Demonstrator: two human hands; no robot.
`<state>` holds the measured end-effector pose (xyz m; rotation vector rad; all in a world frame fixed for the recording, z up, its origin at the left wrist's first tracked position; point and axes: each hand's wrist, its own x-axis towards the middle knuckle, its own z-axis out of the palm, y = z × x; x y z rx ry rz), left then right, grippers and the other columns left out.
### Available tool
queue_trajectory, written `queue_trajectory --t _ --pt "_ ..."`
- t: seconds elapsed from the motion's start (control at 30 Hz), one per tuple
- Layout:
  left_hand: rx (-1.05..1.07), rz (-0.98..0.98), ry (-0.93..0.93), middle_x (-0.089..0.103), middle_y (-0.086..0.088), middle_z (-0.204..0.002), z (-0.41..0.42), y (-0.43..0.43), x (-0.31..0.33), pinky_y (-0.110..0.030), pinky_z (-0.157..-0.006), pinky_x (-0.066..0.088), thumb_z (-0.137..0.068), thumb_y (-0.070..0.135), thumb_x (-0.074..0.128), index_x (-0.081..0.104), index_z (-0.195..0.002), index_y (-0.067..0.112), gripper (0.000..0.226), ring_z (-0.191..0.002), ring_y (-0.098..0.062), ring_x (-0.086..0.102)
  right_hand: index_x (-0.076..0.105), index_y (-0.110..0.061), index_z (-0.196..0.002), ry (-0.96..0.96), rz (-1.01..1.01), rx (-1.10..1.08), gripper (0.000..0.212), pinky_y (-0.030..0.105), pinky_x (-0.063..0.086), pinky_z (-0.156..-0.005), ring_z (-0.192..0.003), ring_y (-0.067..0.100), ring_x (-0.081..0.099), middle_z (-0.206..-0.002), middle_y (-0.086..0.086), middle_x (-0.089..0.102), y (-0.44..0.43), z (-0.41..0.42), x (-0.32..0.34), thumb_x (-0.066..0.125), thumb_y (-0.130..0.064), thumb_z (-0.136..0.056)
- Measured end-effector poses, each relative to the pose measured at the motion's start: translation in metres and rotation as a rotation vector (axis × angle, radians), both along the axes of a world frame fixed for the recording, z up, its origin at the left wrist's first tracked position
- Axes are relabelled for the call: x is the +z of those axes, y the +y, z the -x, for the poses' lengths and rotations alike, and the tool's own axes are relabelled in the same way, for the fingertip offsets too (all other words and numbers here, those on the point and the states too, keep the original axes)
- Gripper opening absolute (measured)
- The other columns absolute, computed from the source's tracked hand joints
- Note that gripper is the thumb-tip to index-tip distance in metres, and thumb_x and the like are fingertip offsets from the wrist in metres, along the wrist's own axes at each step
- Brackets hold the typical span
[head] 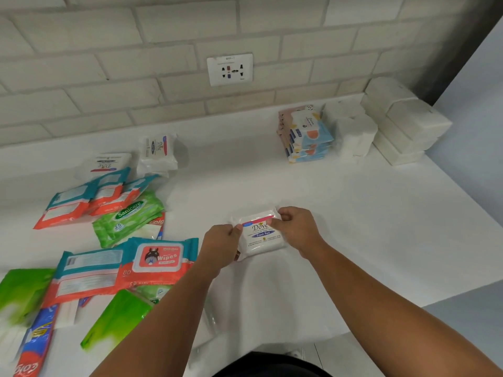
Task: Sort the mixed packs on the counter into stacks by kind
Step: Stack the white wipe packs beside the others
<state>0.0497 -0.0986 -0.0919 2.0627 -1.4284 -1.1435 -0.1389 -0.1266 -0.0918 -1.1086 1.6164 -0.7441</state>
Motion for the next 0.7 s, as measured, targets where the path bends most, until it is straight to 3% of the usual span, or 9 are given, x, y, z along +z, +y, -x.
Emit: queue_trajectory --t 0.13,0.33,0.47,0.57,0.7 --pt "-0.076 0.004 -0.165 0.07 -0.011 -0.105 0.005 -0.003 -0.005 -0.032 -0.083 0.053 -0.108 0.038 0.04 0.068 -0.106 0.006 0.043 -0.089 -0.023 0.063 0.065 -0.007 -0.122 0.159 0.024 0.044 0.047 0.04 0.057 -0.09 -0.096 0.021 0.07 -0.11 0.006 0.072 0.001 0.0 0.006 0.08 -0.024 -0.081" --pt "-0.129 0.008 -0.227 0.072 -0.007 -0.103 0.001 -0.008 -0.006 -0.032 -0.081 0.056 -0.107 0.04 0.042 0.069 -0.101 0.009 0.042 -0.087 -0.022 0.066 0.056 -0.013 -0.131 0.353 0.028 0.129 0.058 0.028 0.048 -0.086 -0.104 0.021 0.064 -0.115 0.006 0.069 -0.005 0.002 0.006 0.08 -0.03 -0.08" --pt "-0.183 0.022 -0.235 0.073 -0.006 -0.098 -0.006 -0.009 -0.004 -0.032 -0.076 0.056 -0.105 0.041 0.045 0.064 -0.089 0.01 0.04 -0.082 -0.021 0.067 0.051 -0.018 -0.137 0.428 0.067 0.139 0.065 0.036 0.051 -0.093 -0.112 0.024 0.059 -0.122 0.006 0.061 -0.008 -0.006 0.011 0.077 -0.031 -0.079" --pt "-0.124 0.128 -0.253 0.074 -0.001 -0.101 -0.019 -0.01 0.007 -0.025 -0.074 0.046 -0.102 0.042 0.049 0.07 -0.099 0.015 0.034 -0.083 -0.017 0.062 0.053 -0.022 -0.134 0.532 0.175 0.114 0.057 0.041 0.049 -0.096 -0.12 0.024 0.047 -0.128 0.004 0.054 -0.011 -0.023 0.019 0.071 -0.038 -0.083" --pt "-0.013 0.316 -0.235 0.074 0.003 -0.103 -0.052 -0.018 0.032 -0.019 -0.078 0.041 -0.1 0.037 0.056 0.074 -0.11 0.019 0.027 -0.085 -0.01 0.061 0.06 -0.023 -0.127 0.475 0.316 0.157 0.042 0.031 0.042 -0.096 -0.123 0.02 0.045 -0.13 0.0 0.056 -0.023 -0.059 0.029 0.067 -0.037 -0.088"
